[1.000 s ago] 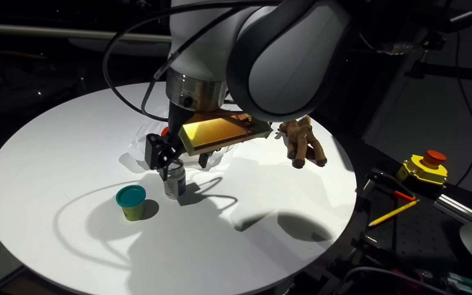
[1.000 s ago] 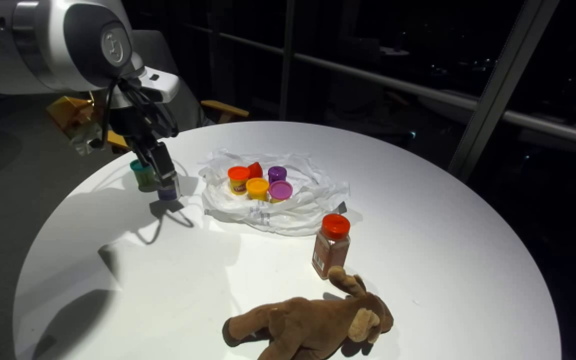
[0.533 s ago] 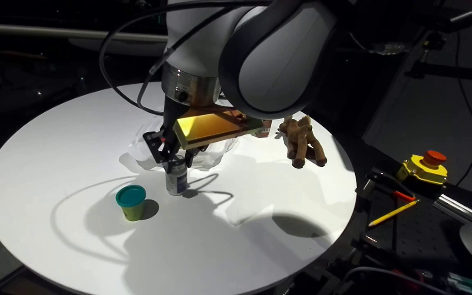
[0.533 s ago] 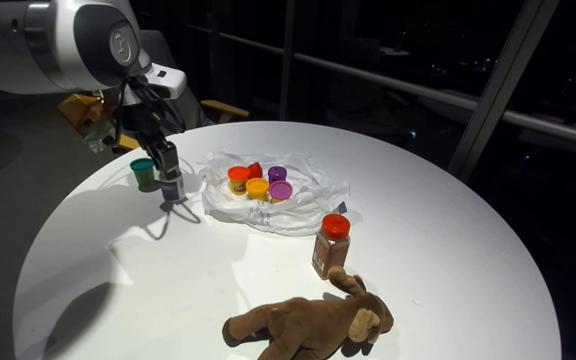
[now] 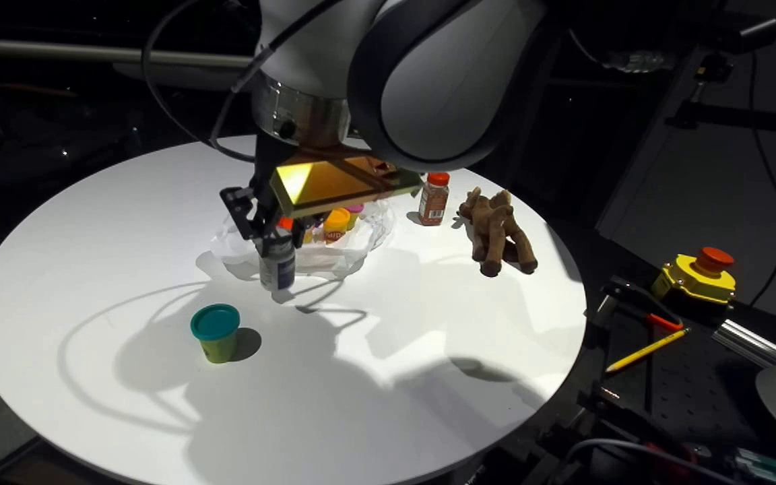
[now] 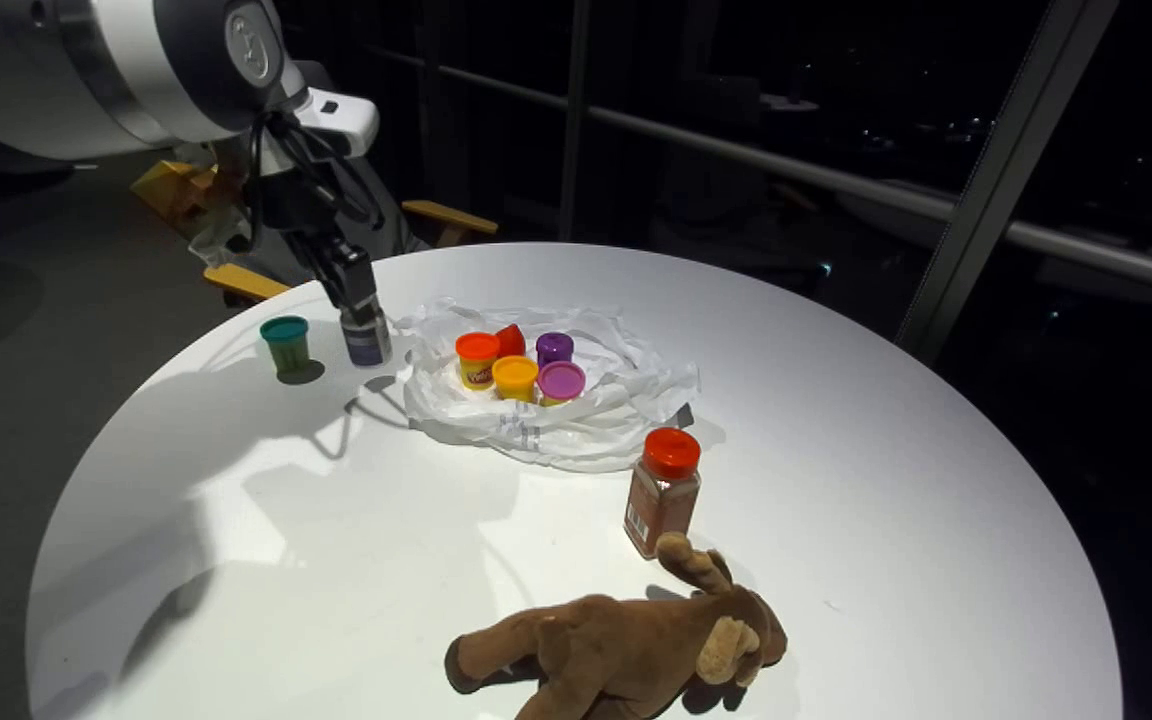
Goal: Put the objects on the table into the plastic bag.
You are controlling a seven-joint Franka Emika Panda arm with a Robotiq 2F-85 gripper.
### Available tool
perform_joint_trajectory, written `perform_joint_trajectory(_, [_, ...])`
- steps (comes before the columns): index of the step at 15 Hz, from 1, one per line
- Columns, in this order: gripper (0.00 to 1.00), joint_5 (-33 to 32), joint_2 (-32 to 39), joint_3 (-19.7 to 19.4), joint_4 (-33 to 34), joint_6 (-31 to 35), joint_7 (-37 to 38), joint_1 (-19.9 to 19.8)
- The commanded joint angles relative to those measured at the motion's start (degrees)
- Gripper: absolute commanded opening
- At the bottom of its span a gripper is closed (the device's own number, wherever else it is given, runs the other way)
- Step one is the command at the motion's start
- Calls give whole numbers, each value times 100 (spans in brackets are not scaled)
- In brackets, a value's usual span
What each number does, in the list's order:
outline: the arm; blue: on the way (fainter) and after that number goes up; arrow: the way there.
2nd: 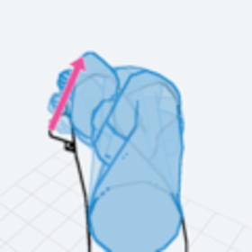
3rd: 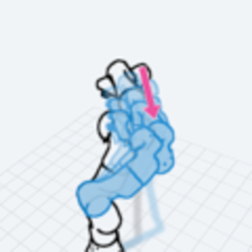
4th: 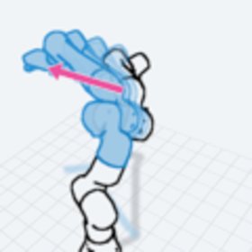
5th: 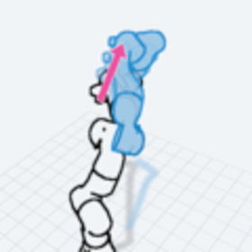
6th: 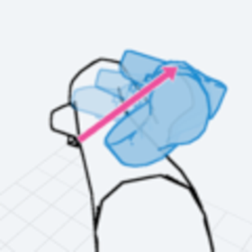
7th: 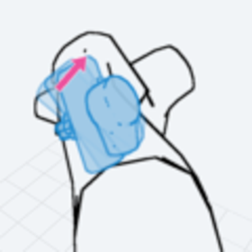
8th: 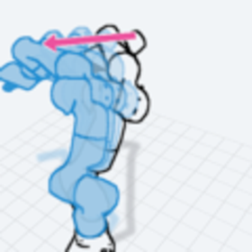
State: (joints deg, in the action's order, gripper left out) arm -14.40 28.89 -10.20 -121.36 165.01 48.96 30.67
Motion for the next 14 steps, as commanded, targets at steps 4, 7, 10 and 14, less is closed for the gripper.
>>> perform_joint_trajectory(4, [19,-425,-503,-677,376,-410,421,195])
perform_joint_trajectory(7, [19,-299,-517,-460,324,-527,227,-260])
perform_joint_trajectory(10, [19,-307,-425,-391,277,-534,229,-569])
perform_joint_trajectory(14, [19,-192,-310,-267,159,-435,130,-906])
